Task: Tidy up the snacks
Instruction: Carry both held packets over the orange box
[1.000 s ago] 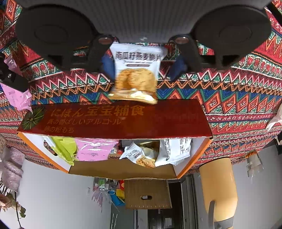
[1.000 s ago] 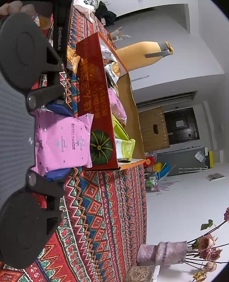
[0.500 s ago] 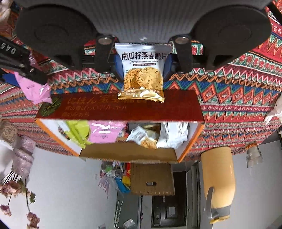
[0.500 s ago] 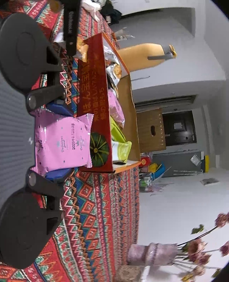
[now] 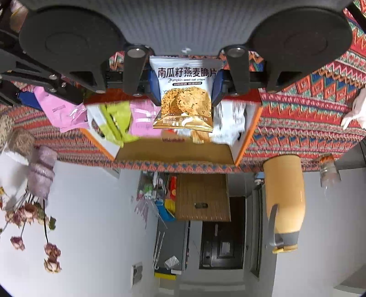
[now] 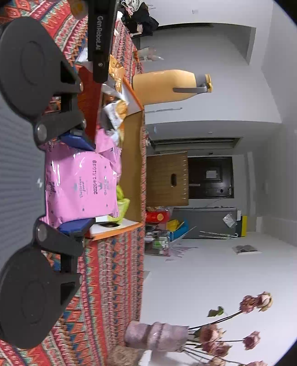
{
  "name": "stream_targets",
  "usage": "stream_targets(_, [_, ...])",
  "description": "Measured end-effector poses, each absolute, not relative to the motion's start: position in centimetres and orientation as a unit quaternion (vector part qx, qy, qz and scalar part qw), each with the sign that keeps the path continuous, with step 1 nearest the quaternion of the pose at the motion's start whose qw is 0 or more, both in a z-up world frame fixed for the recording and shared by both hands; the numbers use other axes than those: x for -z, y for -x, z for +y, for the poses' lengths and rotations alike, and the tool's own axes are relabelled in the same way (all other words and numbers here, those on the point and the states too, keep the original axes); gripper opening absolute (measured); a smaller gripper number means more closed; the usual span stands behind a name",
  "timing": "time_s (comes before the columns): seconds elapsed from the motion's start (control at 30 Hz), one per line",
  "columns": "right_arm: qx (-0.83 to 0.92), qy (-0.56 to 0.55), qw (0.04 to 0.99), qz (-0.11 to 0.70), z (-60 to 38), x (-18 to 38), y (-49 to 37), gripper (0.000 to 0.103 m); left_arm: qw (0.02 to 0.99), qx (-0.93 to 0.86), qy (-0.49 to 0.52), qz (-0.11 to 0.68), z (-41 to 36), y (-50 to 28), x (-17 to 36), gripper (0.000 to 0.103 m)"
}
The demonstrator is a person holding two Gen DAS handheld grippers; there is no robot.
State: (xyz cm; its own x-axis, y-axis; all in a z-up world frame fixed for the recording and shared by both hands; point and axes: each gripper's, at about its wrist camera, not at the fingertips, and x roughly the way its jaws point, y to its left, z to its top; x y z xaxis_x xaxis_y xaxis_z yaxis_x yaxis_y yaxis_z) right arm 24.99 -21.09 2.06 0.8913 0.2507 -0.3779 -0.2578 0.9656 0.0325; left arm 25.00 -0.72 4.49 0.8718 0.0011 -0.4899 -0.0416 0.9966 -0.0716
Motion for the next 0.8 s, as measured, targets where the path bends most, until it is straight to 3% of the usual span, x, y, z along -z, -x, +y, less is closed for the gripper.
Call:
stream_targets(0.53, [-0.133, 0.011, 0.979, 0.156, -18.1, -5.9, -31.0, 0.061, 0.975, -0.034, 0.084, 0.203, 0.8, -30.4, -8.1, 0.046])
stream_targets(0.8, [-0.119, -0.015, 0.978, 0.172, -17.5, -4.2, -35.0, 0.061, 0.973, -0.071, 0.088, 0.202, 1.7, -33.5, -5.4, 0.046])
